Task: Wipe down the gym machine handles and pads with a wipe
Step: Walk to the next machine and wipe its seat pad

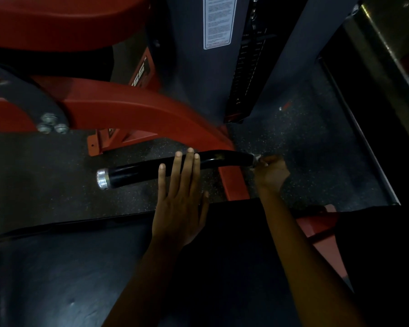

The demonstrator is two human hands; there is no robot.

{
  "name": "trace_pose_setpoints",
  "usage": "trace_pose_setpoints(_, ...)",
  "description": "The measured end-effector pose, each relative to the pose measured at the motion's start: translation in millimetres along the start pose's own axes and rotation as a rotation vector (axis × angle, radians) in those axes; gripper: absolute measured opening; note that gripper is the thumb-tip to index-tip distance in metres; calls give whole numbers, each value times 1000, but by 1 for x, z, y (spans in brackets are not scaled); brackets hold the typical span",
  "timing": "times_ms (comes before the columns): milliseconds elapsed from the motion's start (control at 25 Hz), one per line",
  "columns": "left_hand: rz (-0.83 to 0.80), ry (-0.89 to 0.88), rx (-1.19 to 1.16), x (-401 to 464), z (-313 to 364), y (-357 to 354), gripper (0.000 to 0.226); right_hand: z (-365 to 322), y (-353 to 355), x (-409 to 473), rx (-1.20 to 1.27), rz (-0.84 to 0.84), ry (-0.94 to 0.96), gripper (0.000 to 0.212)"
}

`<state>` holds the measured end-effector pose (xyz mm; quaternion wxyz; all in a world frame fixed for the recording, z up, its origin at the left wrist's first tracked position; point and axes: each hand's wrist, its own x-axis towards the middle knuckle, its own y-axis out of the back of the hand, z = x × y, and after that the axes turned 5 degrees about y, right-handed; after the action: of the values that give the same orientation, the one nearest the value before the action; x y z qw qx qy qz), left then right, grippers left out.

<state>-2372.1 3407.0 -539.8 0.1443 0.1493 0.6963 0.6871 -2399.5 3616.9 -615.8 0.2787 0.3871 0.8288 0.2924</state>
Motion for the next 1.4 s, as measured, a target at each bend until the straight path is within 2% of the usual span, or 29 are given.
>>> trace_pose_setpoints(120, 2, 0, 8, 0, 0, -1, 70, -13, -6, -7, 30, -43, -26, 20)
trace_pose_setpoints(400, -1, -17, 85, -1, -1, -2, 72, -46, -2, -60, 319, 17, -8, 10)
trace_pose_setpoints(480, -11, -15, 111, -2, -1, -1, 74, -53, -1, -77, 415, 21, 35, 5)
trace_pose_setpoints(520, -15, -12, 124, -2, -1, -1, 75, -55, 0, -84, 445, 3, 85, 12)
trace_pose_setpoints(640, -6, -10, 110, -1, 0, 0, 74, -52, 13, -97, 448, -82, 268, 21)
trace_pose_setpoints(760, -11, -15, 14, -7, -2, 1, 66, -42, 38, -99, 401, -71, 194, 14)
trace_pose_setpoints(840, -14, -62, -35, -32, -4, 1, 63, -28, 59, -105, 338, -47, 162, 11)
trace_pose_setpoints(1000, -61, -151, -62, -107, 2, 7, 60, -3, 99, -147, 375, -190, 155, 13)
trace_pose_setpoints(1080, -74, -159, -66, -136, 5, 10, 58, 8, 113, -172, 348, -194, 171, 17)
trace_pose_setpoints(1240, -75, -137, -37, -205, 2, 15, 60, 49, 130, -236, 327, -100, 309, 14)
trace_pose_setpoints(1400, -84, -104, -9, -268, 5, 23, 60, 82, 147, -290, 375, -138, 446, 17)
